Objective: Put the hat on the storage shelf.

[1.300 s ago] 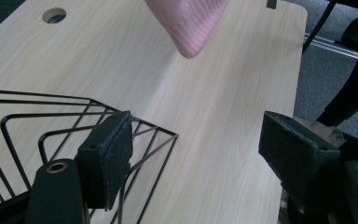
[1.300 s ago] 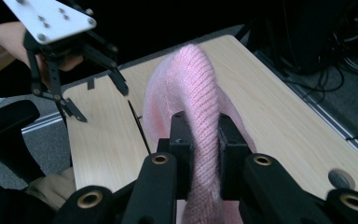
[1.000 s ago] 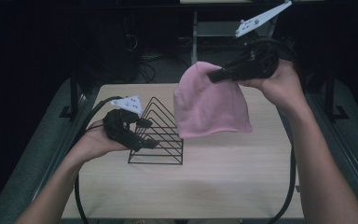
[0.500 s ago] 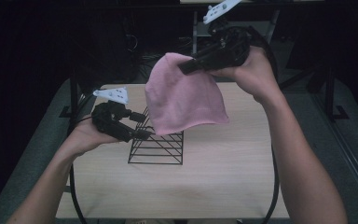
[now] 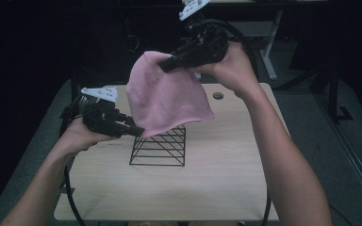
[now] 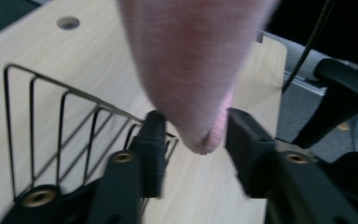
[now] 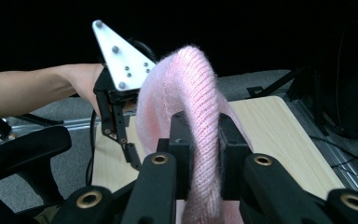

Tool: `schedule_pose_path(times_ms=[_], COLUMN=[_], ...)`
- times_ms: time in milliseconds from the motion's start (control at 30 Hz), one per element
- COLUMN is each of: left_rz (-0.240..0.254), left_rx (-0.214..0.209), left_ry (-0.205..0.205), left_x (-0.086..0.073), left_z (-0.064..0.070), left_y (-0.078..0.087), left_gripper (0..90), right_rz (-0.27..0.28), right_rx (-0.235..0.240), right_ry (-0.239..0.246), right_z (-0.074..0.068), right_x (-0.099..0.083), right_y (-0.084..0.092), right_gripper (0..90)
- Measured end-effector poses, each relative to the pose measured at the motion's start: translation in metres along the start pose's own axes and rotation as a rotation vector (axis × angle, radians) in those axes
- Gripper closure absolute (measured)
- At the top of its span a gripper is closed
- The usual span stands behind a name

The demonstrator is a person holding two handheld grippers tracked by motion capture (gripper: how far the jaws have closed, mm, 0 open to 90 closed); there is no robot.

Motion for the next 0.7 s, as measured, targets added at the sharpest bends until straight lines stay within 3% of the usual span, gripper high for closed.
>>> schedule_pose_path(times_ms=[67, 200, 533, 700], left_rz=[0.013, 0.018, -0.011, -0.043], left_rx=[-0.019, -0.018, 0.046, 0.088], left_ry=[0.001, 0.006, -0.009, 0.019], left_x=[-0.001, -0.002, -0.007, -0.015], left_z=[0.001, 0.000, -0.013, -0.024], left_y=[0.002, 0.005, 0.009, 0.007], left_gripper=[72.4, 82.3, 84.5, 84.7], right_rz=[0.002, 0.009, 0.017, 0.008], right_rx=[0.006, 0.011, -0.015, -0.027], right_ry=[0.001, 0.002, -0.020, -0.049], right_z=[-0.001, 0.001, 0.010, 0.020], right_x=[0.001, 0.001, -0.008, -0.023], right_y=[-0.003, -0.007, -0.014, -0.020], right_gripper=[79.2, 79.3, 79.2, 79.2])
Point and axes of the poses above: each handheld gripper's, and its own axes: y roughly backward along the jaws, x roughly out of its top, z roughly to its right, the point moved 8 cm from there along -y, roughly forward along the jaws, and after that the axes turned 14 degrees about z, right-handed, at the moved point
